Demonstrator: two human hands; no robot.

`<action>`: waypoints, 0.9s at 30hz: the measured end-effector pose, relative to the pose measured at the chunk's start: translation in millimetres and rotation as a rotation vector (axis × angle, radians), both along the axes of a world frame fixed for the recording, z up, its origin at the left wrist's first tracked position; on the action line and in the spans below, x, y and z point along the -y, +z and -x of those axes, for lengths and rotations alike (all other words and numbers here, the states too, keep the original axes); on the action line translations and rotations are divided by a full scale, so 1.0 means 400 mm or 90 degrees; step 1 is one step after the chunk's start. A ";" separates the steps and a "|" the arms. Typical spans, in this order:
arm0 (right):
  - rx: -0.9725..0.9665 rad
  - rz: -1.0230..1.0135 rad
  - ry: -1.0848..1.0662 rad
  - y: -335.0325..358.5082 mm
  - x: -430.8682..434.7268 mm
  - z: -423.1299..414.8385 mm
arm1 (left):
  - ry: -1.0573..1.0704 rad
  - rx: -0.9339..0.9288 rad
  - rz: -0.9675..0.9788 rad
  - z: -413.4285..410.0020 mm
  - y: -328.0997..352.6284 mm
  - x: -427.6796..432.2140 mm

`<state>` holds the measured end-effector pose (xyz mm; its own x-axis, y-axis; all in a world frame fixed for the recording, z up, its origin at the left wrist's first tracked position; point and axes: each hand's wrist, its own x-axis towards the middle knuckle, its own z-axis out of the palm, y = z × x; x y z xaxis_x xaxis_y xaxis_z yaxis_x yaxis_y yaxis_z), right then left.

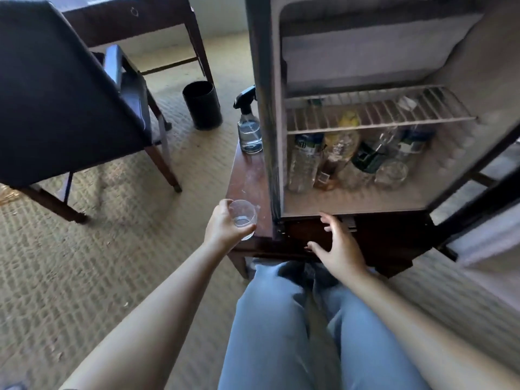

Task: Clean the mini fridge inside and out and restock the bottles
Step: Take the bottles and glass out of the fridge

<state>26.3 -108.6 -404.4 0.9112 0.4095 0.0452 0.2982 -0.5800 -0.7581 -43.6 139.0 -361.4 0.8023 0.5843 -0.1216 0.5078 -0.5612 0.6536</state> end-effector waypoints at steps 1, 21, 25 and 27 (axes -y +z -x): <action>0.006 -0.009 -0.007 -0.016 -0.007 -0.017 | 0.011 -0.002 0.001 -0.026 -0.018 -0.014; -0.032 -0.058 -0.147 -0.018 -0.044 -0.078 | 0.085 0.103 -0.031 -0.065 -0.046 0.027; -0.006 -0.056 -0.172 0.056 -0.004 -0.089 | 0.057 0.173 -0.084 -0.019 -0.005 0.081; -0.002 -0.049 -0.188 0.115 0.013 -0.111 | 0.008 0.201 -0.074 -0.009 0.022 0.109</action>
<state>70.7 -113.9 -358.4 0.9904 0.1228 0.0633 0.1235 -0.5817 -0.8039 -40.2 95.6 -352.5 0.7825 0.5897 0.1999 0.2980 -0.6366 0.7113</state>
